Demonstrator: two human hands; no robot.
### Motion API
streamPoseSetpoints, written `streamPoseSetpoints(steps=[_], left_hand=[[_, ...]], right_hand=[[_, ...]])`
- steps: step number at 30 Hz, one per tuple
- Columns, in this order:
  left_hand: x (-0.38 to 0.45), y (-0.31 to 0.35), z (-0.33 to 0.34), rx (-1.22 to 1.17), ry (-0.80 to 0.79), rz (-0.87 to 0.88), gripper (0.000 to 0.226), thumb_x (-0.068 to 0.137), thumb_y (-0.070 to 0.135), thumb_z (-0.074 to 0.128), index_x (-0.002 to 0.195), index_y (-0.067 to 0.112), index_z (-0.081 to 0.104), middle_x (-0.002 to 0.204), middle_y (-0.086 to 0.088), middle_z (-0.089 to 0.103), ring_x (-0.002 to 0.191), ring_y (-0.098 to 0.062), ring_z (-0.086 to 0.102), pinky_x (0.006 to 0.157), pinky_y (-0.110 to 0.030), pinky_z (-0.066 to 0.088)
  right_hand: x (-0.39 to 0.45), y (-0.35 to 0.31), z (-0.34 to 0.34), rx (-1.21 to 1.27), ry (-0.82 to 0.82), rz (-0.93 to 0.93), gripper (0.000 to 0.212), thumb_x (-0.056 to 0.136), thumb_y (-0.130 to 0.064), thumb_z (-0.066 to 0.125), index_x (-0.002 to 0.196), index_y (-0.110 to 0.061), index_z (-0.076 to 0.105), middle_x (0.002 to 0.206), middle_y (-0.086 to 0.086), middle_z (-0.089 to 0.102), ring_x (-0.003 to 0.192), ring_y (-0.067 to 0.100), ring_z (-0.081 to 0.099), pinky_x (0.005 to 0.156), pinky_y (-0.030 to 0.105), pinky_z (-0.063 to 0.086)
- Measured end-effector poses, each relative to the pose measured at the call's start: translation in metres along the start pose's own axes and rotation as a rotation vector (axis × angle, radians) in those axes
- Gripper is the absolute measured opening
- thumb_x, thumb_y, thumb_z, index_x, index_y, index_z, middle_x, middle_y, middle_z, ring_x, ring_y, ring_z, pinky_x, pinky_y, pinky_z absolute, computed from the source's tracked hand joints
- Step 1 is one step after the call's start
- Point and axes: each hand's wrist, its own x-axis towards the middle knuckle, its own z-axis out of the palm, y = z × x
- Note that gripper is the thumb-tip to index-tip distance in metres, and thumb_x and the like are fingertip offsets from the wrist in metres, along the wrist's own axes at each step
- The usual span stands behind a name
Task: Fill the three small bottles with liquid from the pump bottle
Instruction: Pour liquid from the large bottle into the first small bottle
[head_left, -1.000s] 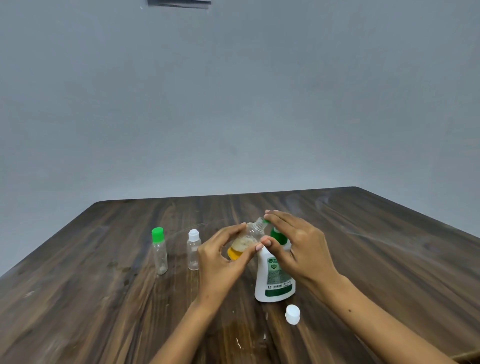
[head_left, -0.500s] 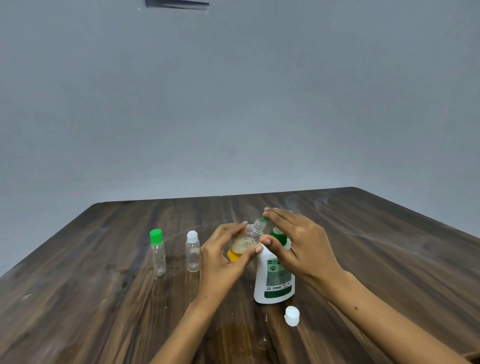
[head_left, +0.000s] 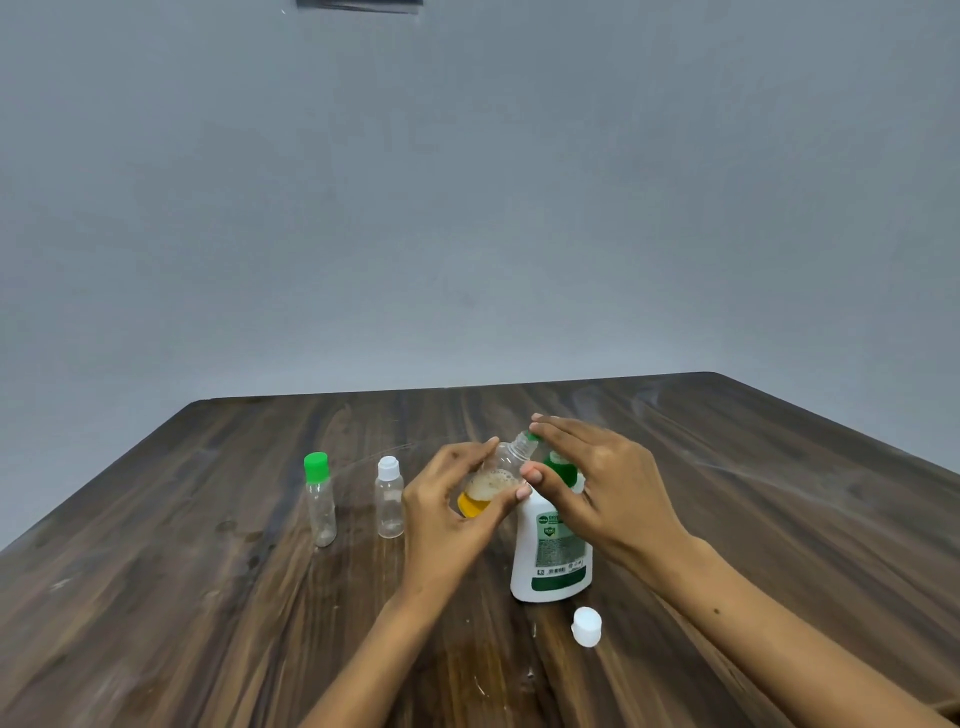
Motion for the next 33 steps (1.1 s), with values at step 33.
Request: streamPoseSetpoints(steps=[33], left_hand=[[0.0, -0.003, 0.0, 0.005, 0.002, 0.005, 0.058, 0.071, 0.052, 0.071, 0.114, 0.014, 0.072, 0.102, 0.008, 0.068, 0.101, 0.0, 0.063, 0.074, -0.008, 0.05]], right_hand=[[-0.003, 0.005, 0.006, -0.027, 0.01, -0.024, 0.084, 0.09, -0.073, 0.02, 0.114, -0.009, 0.069, 0.12, 0.004, 0.066, 0.112, 0.019, 0.061, 0.093, 0.031, 0.041]])
